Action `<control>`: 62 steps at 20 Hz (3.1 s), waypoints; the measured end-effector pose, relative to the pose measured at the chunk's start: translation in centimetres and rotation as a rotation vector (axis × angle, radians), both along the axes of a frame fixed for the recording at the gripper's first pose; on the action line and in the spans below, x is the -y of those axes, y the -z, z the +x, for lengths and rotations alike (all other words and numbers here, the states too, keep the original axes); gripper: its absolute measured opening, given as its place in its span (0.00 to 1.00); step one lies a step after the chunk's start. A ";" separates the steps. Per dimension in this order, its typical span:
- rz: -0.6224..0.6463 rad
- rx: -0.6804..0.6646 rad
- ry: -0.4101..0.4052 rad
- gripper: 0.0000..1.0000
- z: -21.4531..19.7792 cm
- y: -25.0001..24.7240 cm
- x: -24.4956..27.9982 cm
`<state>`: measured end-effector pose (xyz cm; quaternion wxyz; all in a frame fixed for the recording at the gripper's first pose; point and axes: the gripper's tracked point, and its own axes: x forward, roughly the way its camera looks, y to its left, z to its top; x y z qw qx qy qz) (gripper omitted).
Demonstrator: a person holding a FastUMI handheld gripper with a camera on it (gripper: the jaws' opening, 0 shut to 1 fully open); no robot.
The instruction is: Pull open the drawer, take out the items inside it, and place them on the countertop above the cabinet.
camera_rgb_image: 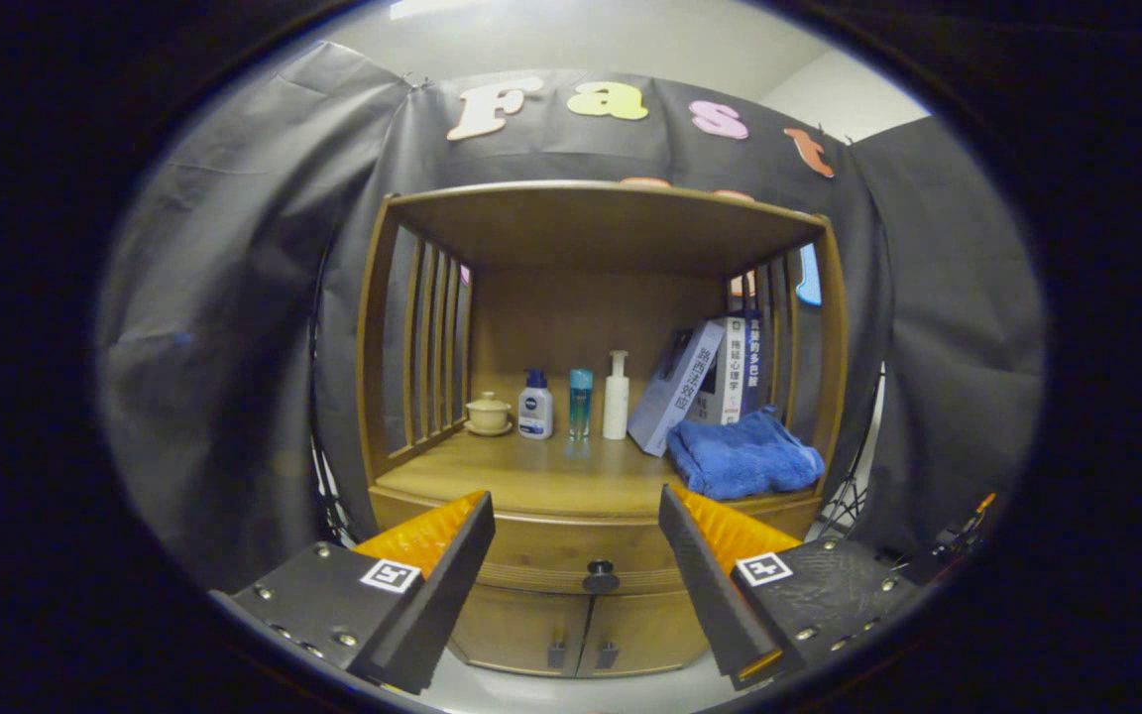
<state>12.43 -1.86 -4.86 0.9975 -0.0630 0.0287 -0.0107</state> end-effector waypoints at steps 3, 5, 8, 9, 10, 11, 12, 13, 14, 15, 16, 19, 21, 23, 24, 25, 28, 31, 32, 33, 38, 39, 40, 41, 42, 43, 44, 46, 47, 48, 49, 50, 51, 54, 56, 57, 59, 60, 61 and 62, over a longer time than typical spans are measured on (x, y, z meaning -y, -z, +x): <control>0.024 -0.052 0.003 1.00 2.8 2.7 -0.1; 0.004 -0.092 0.029 1.00 4.3 5.3 0.9; -0.027 -0.150 0.075 1.00 6.2 9.5 2.8; -0.023 -0.176 0.082 1.00 6.8 11.1 3.3; -0.004 -0.204 0.086 1.00 7.2 12.7 3.7; 0.023 -0.230 0.087 1.00 7.7 14.0 4.0; 0.042 -0.245 0.083 1.00 8.4 15.1 4.2; 0.053 -0.256 0.076 1.00 8.9 15.8 4.3; 0.049 -0.267 0.079 0.91 9.1 16.6 4.5; 0.027 -0.262 0.106 0.81 8.8 16.9 5.4; 0.036 -0.235 0.096 0.72 9.4 16.8 5.0; 0.068 -0.220 0.078 0.44 10.4 17.2 5.4; 0.098 -0.236 0.075 0.44 11.0 17.8 5.4; 0.111 -0.264 0.080 0.44 11.4 18.1 5.5; 0.115 -0.277 0.085 0.44 11.1 18.1 5.5; 0.126 -0.274 0.084 0.44 11.3 18.0 5.5; 0.129 -0.309 0.068 0.41 11.3 18.4 5.5; 0.045 -0.301 0.094 0.33 10.9 18.2 5.6; 0.036 -0.292 0.104 0.33 10.8 18.3 5.6; 0.040 -0.284 0.112 0.34 10.7 18.3 5.6; 0.032 -0.284 0.129 0.34 9.2 18.3 5.6; 0.024 -0.285 0.129 0.33 9.0 18.2 5.6; 0.026 -0.288 0.128 0.33 8.7 18.3 5.7; 0.033 -0.289 0.125 0.33 8.5 18.2 5.6; 0.037 -0.290 0.122 0.33 8.2 18.2 5.7; 0.037 -0.290 0.118 0.33 7.9 18.2 5.7; 0.037 -0.290 0.113 0.33 7.5 18.2 5.6; 0.032 -0.290 0.104 0.33 6.8 18.2 5.5; 0.027 -0.291 0.101 0.33 6.4 18.1 5.4; 0.018 -0.290 0.100 0.33 6.1 18.1 5.3; 0.009 -0.292 0.098 0.33 5.6 18.1 5.2; 0.002 -0.291 0.096 0.33 5.1 18.1 5.1; -0.003 -0.292 0.094 0.34 4.7 18.1 5.0; 0.006 -0.289 0.103 0.34 3.1 17.9 5.0; 0.001 -0.284 0.102 0.33 2.1 17.9 4.9; -0.014 -0.283 0.101 0.33 1.4 17.8 4.9; -0.030 -0.278 0.096 0.33 -0.1 17.8 5.0; -0.023 -0.276 0.093 0.33 -0.8 17.8 4.9; -0.011 -0.278 0.092 0.33 -1.5 17.8 4.9; -0.005 -0.282 0.091 0.34 -2.2 18.0 4.9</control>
